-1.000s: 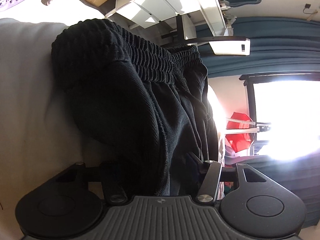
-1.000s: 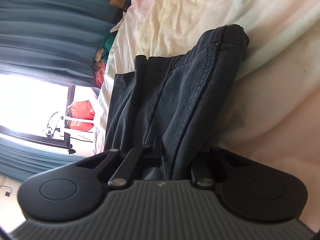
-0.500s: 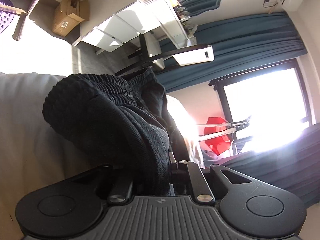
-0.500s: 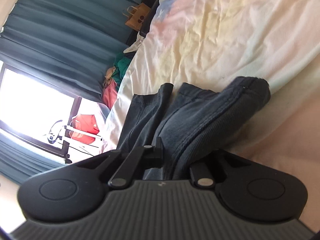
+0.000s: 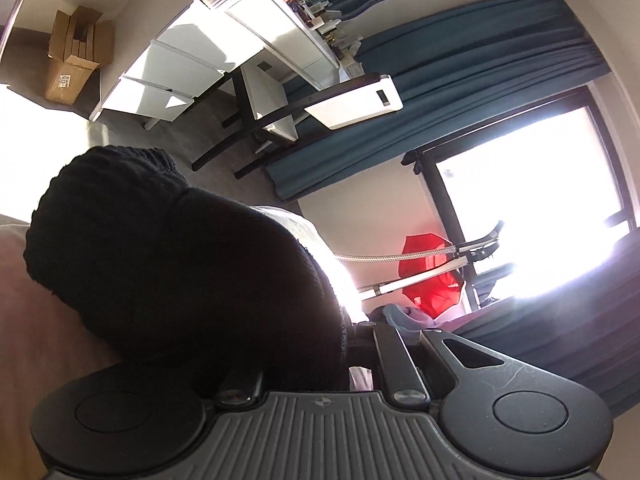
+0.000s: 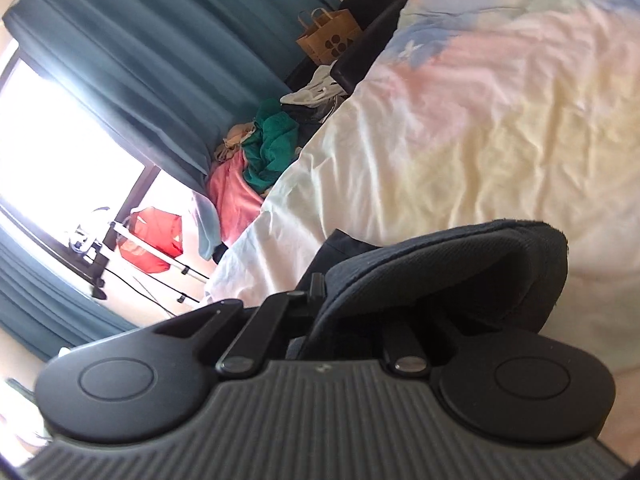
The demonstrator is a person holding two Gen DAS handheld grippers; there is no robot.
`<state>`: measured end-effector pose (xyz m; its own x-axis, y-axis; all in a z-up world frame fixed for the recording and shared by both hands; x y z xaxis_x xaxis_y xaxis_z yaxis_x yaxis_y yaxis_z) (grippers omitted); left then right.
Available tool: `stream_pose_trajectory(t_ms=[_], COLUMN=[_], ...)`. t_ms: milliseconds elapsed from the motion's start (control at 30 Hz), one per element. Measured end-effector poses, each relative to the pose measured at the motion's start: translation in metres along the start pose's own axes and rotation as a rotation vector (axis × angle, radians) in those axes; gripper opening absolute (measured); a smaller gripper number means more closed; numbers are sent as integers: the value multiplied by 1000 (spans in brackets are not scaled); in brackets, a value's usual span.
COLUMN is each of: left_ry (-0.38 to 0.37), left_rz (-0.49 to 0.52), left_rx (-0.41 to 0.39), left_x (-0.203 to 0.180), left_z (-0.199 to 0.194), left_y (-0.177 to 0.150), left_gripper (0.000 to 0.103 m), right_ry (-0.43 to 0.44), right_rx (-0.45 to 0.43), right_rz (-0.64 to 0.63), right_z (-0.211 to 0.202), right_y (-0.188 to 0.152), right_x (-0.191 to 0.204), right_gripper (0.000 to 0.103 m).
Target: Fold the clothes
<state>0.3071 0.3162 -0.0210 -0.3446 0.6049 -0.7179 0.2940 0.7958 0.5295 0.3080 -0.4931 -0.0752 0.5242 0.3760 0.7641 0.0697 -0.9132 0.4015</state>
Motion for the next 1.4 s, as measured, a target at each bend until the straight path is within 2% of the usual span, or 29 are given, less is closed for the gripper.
stream_pose_trajectory(t_ms=[100,233,333,400,467,500,533,567,600,633,700,800,900,967,1033,1133,1200,1267,1333,1400], left_ry=[60,123,169,164,141,126,109,92,75,59,26,-18,-46,-55,-40,-6,-17,-26,-14,17], left_rz=[14,-35,28,68,90,98,103,106,113,123,143,156,85,38,-16,-95,-131,-109,-84,-73], left_rx=[15,49,89,115,137,149,162,176,179,175,169,172,205,221,228,244,196,126,68,17], left_x=[-8,12,25,27,28,27,26,24,21,19,15,13,33,51,73,103,109,101,92,85], left_z=[83,171,211,222,228,228,225,221,212,201,178,144,107,87,78,81,98,115,132,149], left_y=[8,2,-6,-8,-8,-7,-6,-5,-4,-3,-1,-1,-17,-31,-46,-69,-68,-62,-56,-50], left_gripper=[13,14,18,24,29,34,37,45,55,61,82,89,93,95,96,95,95,96,89,75], right_ry=[-75,-159,-184,-180,-136,-106,-77,-49,-29,-14,11,36,43,38,27,46,82,112,130,139], right_rx=[25,49,73,107,141,158,183,207,219,213,199,187,177,217,274,305,293,275,251,213], right_rz=[-55,-131,-160,-145,-107,-91,-91,-90,-94,-102,-106,-66,7,32,66,128,185,236,261,243], right_z=[71,150,187,202,205,204,199,193,184,171,145,106,75,61,54,51,56,66,77,90], right_y=[-8,-26,-39,-43,-42,-41,-39,-38,-35,-31,-22,-10,-6,-14,-27,-42,-45,-45,-45,-44], right_x=[19,24,15,3,-5,-7,-8,-8,-8,-9,-15,-34,-62,-82,-100,-116,-118,-118,-115,-107], right_gripper=[6,6,8,10,11,16,27,36,53,64,65,65,65,65,65,65,65,65,65,65])
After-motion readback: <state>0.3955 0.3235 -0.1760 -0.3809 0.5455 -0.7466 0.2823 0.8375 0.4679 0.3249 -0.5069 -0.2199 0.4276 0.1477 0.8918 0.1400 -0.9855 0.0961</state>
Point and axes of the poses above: each gripper's, at about its wrist camera, not at the fingertips, and z roughly the way its jaws point, x to its left, y to its top, the point moved 9 cm from there along z, roughly the way its jaws point, and after that the axes turned 12 degrees about z, right-handed, at the moved point
